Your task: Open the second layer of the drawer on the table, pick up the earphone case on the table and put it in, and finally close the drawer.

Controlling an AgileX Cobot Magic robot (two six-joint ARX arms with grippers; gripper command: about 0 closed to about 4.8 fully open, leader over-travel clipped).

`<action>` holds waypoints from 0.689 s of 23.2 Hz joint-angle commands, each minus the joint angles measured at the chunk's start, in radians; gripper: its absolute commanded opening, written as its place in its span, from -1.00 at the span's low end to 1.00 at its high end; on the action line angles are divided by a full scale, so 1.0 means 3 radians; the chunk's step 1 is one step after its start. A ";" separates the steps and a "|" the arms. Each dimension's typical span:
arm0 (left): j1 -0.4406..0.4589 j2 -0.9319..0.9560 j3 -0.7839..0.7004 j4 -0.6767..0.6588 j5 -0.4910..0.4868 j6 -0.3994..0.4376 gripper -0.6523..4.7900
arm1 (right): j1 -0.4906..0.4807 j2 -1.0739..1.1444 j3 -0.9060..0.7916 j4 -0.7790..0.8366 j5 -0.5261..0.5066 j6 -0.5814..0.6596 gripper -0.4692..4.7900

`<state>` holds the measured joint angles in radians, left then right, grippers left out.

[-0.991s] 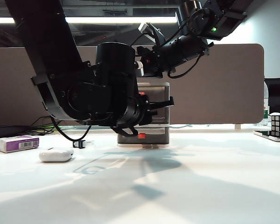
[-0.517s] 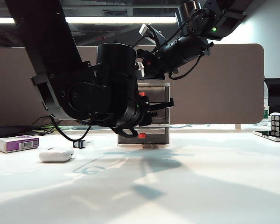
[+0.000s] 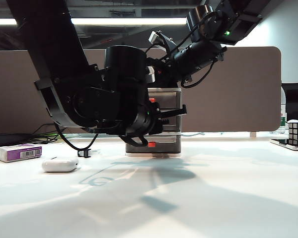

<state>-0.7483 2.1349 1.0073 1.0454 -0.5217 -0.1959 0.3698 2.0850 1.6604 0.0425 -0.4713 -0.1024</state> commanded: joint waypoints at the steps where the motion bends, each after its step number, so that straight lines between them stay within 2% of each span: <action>1: -0.0079 -0.0015 -0.0011 -0.0070 0.0005 0.0088 -0.78 | 0.0004 0.0031 0.0009 -0.0075 0.0010 -0.0009 -0.84; 5: -0.0122 -0.0034 -0.0013 -0.0132 -0.0053 0.0217 -0.78 | 0.0004 0.0067 0.0009 -0.0141 0.0015 -0.0010 -0.84; 12: -0.0123 -0.0172 -0.0024 -0.0415 -0.0067 0.0215 -0.78 | 0.0005 0.0070 0.0009 -0.0153 0.0001 -0.0009 -0.84; 16: -0.0116 -0.0175 -0.0025 -0.0448 -0.0069 0.0153 -0.78 | 0.0005 0.0060 0.0010 -0.0025 -0.0251 0.0034 -0.84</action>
<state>-0.7803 2.0842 1.0023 0.9295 -0.5503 -0.1356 0.3695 2.0956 1.6665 0.0422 -0.5049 -0.1062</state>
